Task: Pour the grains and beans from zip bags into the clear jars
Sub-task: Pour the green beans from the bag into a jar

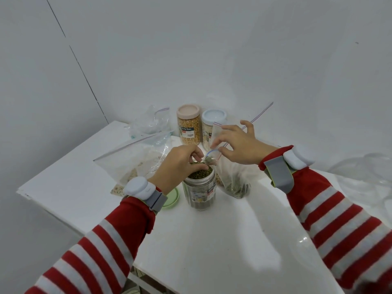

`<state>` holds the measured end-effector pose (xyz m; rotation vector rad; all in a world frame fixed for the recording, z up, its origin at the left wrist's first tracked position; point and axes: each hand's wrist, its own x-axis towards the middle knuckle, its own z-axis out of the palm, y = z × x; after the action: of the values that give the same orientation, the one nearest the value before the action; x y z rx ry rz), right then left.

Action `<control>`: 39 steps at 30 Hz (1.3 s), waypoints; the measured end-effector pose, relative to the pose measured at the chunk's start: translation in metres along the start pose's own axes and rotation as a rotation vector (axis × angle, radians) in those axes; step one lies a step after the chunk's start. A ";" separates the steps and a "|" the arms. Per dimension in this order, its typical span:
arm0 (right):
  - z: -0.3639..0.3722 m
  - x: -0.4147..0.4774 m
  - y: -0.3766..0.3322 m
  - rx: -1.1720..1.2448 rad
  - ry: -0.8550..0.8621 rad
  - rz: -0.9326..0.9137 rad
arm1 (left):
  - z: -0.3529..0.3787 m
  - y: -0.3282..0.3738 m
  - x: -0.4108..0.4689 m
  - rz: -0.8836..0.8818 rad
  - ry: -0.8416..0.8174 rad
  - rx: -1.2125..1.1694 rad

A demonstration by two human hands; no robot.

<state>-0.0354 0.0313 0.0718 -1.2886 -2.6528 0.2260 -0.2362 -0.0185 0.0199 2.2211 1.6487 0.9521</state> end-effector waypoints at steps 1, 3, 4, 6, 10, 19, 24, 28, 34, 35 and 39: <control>0.001 0.000 0.000 0.005 -0.002 0.001 | -0.001 0.001 0.000 0.004 -0.002 0.000; 0.002 -0.001 0.001 0.011 -0.003 0.005 | -0.002 0.003 0.001 0.023 0.005 -0.004; 0.002 -0.001 0.001 0.019 -0.004 0.009 | -0.002 0.003 0.002 0.034 0.011 -0.006; 0.001 -0.001 0.002 0.047 -0.008 0.013 | -0.004 0.005 0.003 0.044 0.024 -0.013; -0.001 -0.002 0.002 0.072 -0.028 0.017 | -0.007 0.006 0.006 0.039 0.020 -0.035; -0.007 -0.010 0.006 0.130 -0.074 0.020 | -0.006 0.016 0.018 0.027 0.003 -0.043; -0.004 -0.013 0.019 0.158 -0.035 0.022 | 0.002 0.025 0.028 0.065 -0.028 -0.071; -0.007 -0.014 0.029 0.275 0.174 0.064 | 0.009 0.043 0.036 0.019 0.021 -0.226; -0.028 -0.023 0.030 0.370 0.555 0.050 | 0.000 0.071 0.054 0.026 0.247 -0.450; -0.026 -0.023 0.029 0.370 0.521 0.061 | 0.000 0.071 0.057 0.007 0.203 -0.436; -0.008 -0.025 0.035 0.364 0.390 0.130 | 0.013 0.056 0.064 -0.077 -0.002 -0.339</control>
<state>0.0083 0.0331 0.0701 -1.2351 -2.0902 0.4068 -0.1747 0.0236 0.0633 1.9202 1.4350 1.1134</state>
